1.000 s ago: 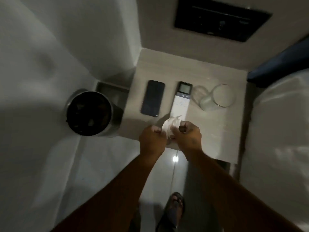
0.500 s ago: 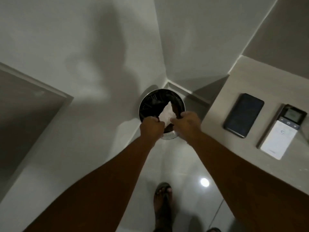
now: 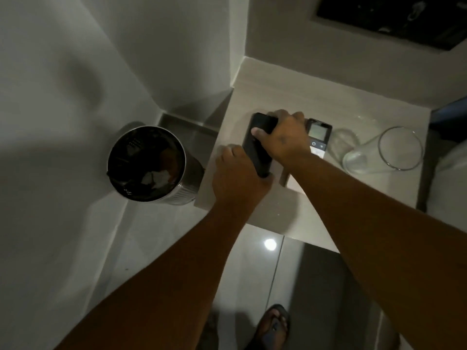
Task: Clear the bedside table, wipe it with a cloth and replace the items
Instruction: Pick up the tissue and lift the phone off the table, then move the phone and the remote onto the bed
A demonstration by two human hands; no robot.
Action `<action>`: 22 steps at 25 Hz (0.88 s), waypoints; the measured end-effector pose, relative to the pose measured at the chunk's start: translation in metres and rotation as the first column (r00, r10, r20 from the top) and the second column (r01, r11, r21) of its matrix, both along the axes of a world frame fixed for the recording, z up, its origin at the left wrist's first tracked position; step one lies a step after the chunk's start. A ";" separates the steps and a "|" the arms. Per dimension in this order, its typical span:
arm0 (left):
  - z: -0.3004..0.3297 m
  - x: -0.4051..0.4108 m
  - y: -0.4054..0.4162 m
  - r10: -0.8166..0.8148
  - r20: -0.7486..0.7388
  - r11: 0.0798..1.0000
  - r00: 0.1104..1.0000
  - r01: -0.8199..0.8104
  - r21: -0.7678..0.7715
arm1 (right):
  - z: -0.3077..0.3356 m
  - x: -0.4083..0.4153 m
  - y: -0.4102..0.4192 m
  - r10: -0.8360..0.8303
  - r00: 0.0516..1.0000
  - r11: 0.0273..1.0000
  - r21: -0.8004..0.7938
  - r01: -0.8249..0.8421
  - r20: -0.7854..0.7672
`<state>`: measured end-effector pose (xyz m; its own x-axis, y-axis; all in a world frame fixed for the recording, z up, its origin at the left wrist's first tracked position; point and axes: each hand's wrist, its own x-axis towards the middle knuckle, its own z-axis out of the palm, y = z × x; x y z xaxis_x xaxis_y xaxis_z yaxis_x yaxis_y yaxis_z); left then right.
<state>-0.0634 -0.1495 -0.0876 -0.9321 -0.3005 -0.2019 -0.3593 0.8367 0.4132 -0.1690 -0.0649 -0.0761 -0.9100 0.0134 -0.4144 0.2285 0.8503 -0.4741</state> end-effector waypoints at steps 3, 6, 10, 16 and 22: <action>-0.003 -0.005 -0.002 -0.022 0.046 1.000 0.999 0.022 -0.003 | 0.000 0.005 0.001 -0.051 0.998 0.997 -0.052 0.052 0.033; 0.011 0.020 -0.005 -0.027 0.032 0.999 0.999 0.028 -0.033 | 0.009 0.035 0.006 -0.109 0.990 0.986 -0.114 0.119 0.092; 0.047 0.059 0.018 -0.060 0.015 0.998 0.998 0.060 0.034 | 0.046 0.086 0.047 -0.237 0.970 0.949 -0.201 0.244 0.057; 0.131 0.075 0.173 -0.448 -0.150 0.865 0.881 0.470 0.177 | 0.137 0.174 0.234 -0.666 0.721 0.738 -0.304 0.602 -0.191; 0.185 0.084 0.368 -0.778 -0.233 0.545 0.583 0.812 0.211 | 0.185 0.253 0.424 -0.873 0.337 0.431 -0.238 0.870 -0.352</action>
<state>0.0201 0.2188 0.0972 -0.7799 0.6248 -0.0376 0.4545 0.6065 0.6523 0.0844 0.3589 0.1085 -0.4437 0.8943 -0.0577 0.6463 0.2747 -0.7119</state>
